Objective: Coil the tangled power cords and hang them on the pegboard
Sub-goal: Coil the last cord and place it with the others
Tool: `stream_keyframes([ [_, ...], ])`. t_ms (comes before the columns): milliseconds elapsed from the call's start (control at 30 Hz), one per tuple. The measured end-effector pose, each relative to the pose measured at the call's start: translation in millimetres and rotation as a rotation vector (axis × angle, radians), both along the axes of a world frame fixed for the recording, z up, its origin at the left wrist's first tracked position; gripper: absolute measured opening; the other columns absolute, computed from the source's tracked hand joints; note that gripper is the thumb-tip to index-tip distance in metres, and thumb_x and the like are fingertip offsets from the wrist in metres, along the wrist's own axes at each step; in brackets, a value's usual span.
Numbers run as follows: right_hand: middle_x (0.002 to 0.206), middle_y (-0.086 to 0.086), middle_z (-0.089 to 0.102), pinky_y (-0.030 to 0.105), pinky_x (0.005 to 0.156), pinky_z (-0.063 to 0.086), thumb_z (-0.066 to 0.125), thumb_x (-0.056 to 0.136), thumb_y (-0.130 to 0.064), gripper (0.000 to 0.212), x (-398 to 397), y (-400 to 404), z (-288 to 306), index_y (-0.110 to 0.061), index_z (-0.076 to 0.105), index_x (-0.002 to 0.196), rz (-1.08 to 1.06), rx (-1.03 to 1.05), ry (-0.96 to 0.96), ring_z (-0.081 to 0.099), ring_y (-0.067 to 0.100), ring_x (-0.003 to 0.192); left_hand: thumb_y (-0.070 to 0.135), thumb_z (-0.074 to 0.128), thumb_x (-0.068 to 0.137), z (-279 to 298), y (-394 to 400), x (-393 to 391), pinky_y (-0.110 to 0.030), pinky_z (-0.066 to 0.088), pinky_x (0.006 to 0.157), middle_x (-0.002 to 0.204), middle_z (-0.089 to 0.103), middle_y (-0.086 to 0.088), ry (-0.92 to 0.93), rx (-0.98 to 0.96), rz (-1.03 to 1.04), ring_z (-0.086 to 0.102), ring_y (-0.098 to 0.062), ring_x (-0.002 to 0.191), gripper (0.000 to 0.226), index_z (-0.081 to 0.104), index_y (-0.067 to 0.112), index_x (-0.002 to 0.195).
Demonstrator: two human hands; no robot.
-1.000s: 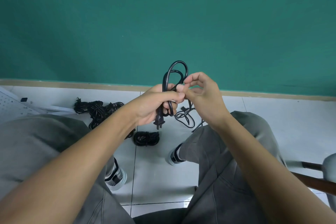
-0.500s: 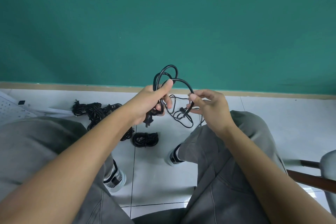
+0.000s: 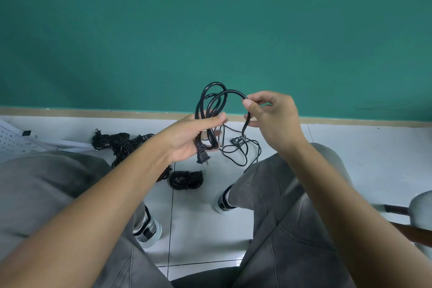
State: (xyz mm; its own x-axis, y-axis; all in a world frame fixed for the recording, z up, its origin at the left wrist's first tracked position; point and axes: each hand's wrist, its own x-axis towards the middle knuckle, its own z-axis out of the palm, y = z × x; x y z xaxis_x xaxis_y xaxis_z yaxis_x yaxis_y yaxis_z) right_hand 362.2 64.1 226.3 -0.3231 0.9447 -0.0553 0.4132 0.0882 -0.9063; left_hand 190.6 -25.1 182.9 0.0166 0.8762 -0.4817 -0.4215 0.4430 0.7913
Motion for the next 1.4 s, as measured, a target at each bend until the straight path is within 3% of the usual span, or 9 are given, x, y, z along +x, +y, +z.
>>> stream_keyframes([
  [133, 0.076, -0.005, 0.067, 0.045, 0.077, 0.064, 0.071, 0.096, -0.018, 0.015, 4, -1, 4, -0.025, 0.071, 0.083, 0.03, -0.019, 0.014, 0.073, 0.031, 0.081, 0.037, 0.078, 0.084, -2, 1, 2, -0.036, 0.048, 0.088, 0.126, 0.069, 0.003, 0.011, 0.089, 0.0, 0.062, -0.021, 0.119, 0.036, 0.067, 0.018, 0.111],
  [267, 0.088, 0.012, 0.066, 0.042, 0.072, 0.065, 0.071, 0.096, -0.01, 0.007, 4, -7, 3, -0.004, 0.073, 0.094, -0.005, -0.134, 0.129, 0.072, 0.027, 0.077, 0.028, 0.069, 0.093, -3, 1, 8, -0.023, 0.051, 0.078, 0.131, 0.07, -0.01, 0.068, 0.18, -0.098, 0.066, -0.025, 0.12, 0.018, 0.059, 0.016, 0.1],
  [400, 0.083, 0.014, 0.063, 0.037, 0.067, 0.064, 0.07, 0.096, -0.009, 0.009, -5, -18, 7, 0.0, 0.071, 0.096, 0.001, -0.248, 0.253, 0.07, 0.024, 0.07, 0.022, 0.067, 0.098, -7, 1, 11, -0.036, 0.048, 0.11, 0.135, 0.068, -0.012, 0.015, 0.248, -0.155, 0.063, -0.03, 0.129, 0.042, 0.059, -0.001, 0.132],
  [500, 0.086, 0.003, 0.066, 0.036, 0.063, 0.064, 0.072, 0.095, -0.014, 0.005, -12, -21, 8, -0.01, 0.073, 0.097, -0.012, -0.141, 0.154, 0.067, 0.007, 0.063, 0.027, 0.061, 0.098, -2, -2, 15, -0.027, 0.052, 0.096, 0.114, 0.075, -0.007, 0.071, 0.265, -0.226, 0.069, -0.023, 0.117, 0.037, 0.065, 0.007, 0.13],
  [633, 0.119, -0.007, 0.061, 0.021, 0.098, 0.045, 0.057, 0.104, -0.021, 0.027, -16, -16, 0, -0.023, 0.064, 0.129, 0.171, 0.268, -0.111, 0.057, 0.002, 0.113, 0.029, 0.061, 0.1, 0, -6, 20, -0.034, 0.049, 0.08, 0.07, 0.065, -0.008, 0.118, 0.271, -0.234, 0.071, -0.03, 0.09, 0.045, 0.058, -0.015, 0.107],
  [733, 0.137, -0.006, 0.059, 0.023, 0.11, 0.039, 0.043, 0.11, -0.033, 0.038, -18, -13, -5, -0.021, 0.057, 0.143, 0.337, 0.118, -0.055, 0.052, 0.002, 0.13, 0.028, 0.062, 0.096, 12, -9, 24, -0.029, 0.051, 0.074, 0.061, 0.059, -0.007, 0.091, 0.285, -0.239, 0.07, -0.023, 0.071, 0.032, 0.059, -0.003, 0.092],
  [933, 0.119, 0.019, 0.073, 0.044, 0.103, 0.055, 0.043, 0.111, -0.019, 0.034, -19, -6, -4, 0.003, 0.066, 0.124, 0.359, -0.161, 0.212, 0.072, 0.029, 0.11, 0.012, 0.077, 0.086, 17, -14, 25, -0.031, 0.059, 0.062, 0.059, 0.059, -0.009, -0.099, 0.176, -0.153, 0.066, -0.023, 0.056, 0.014, 0.065, 0.005, 0.084],
  [1200, 0.133, 0.019, 0.066, 0.037, 0.105, 0.053, 0.031, 0.109, -0.01, 0.04, -16, -3, 11, 0.015, 0.06, 0.124, 0.515, -0.543, 0.474, 0.065, 0.029, 0.124, 0.023, 0.067, 0.091, 16, -14, 30, -0.028, 0.055, 0.059, 0.059, 0.045, 0.004, -0.23, 0.161, -0.304, 0.052, -0.012, 0.05, 0.015, 0.057, 0.012, 0.089],
  [1400, 0.078, 0.003, 0.063, 0.052, 0.109, 0.046, 0.04, 0.109, -0.037, 0.043, -27, -8, 7, -0.009, 0.058, 0.081, 0.428, -0.703, 0.611, 0.071, 0.022, 0.078, 0.029, 0.078, 0.084, 17, -16, 28, -0.029, 0.057, 0.061, 0.059, 0.048, 0.003, -0.284, 0.159, -0.347, 0.056, -0.012, 0.052, 0.025, 0.059, 0.013, 0.085],
])
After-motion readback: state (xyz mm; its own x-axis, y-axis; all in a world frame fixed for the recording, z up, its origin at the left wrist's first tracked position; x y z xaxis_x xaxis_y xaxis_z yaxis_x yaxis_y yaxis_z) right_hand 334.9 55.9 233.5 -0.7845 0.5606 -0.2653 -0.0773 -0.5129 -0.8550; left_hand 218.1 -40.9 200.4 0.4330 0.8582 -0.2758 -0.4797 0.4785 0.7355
